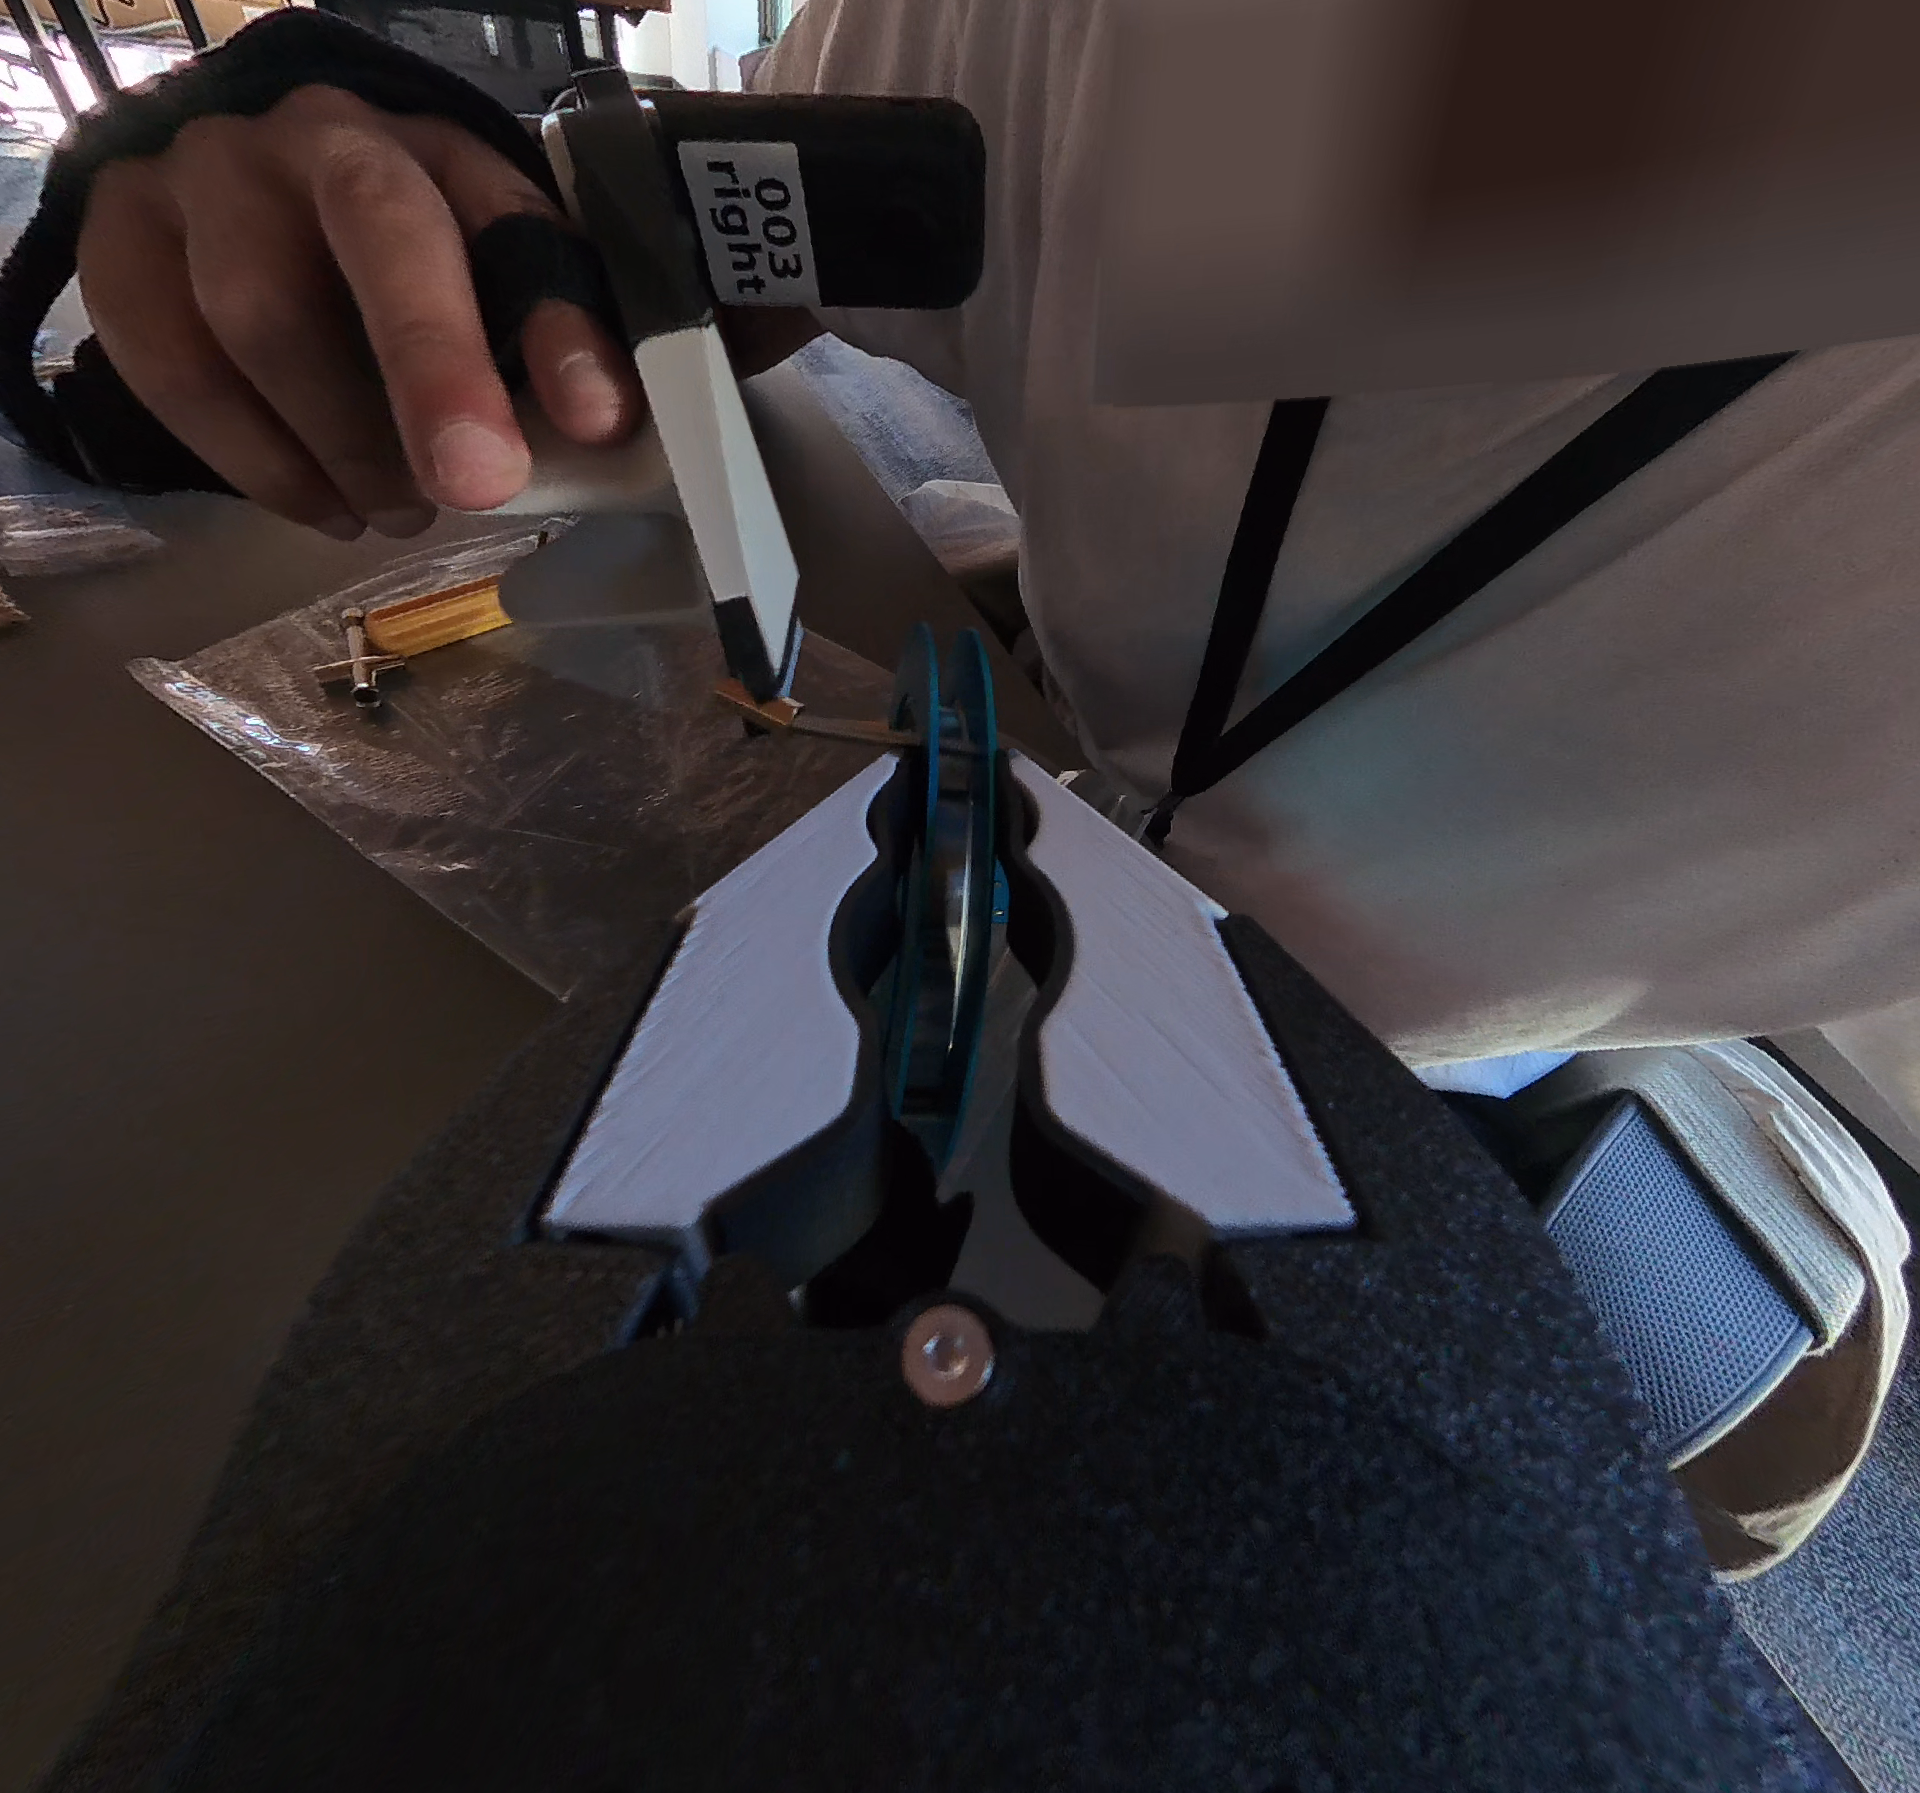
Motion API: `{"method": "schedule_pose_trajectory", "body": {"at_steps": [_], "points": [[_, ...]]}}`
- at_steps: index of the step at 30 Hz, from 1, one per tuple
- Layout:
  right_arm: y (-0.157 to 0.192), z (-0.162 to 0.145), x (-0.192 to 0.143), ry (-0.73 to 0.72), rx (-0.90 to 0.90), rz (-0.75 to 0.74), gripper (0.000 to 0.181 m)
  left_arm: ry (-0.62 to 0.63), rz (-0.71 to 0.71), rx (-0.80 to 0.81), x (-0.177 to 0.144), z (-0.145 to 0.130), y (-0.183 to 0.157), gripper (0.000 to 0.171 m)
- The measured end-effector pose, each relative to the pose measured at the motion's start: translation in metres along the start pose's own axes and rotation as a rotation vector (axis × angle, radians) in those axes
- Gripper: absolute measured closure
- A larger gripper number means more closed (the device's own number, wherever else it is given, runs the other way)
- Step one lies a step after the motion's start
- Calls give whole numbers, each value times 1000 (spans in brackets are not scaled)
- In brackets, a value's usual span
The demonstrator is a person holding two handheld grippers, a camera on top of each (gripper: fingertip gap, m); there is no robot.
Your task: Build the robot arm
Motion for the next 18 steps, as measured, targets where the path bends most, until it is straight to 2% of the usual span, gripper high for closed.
{"method": "schedule_pose_trajectory", "body": {"at_steps": [12, 18], "points": [[0, 0, 4, -29, -88, 11, 176, -6, -22, -9, 0, 0, -2, 159], [-1, 2, 3, 3, 5, 210, 176, 1, -20, -2, 2, 0, -3, 159]]}}
Point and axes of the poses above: each gripper's, where its closed fingertips meet, x out along the fingers, z out of its top, y = z × x across the jaws, the point moved 2 cm from there along -x, back along the fingers, and after that the axes turned 4 degrees about z, right-handed, at the moved point
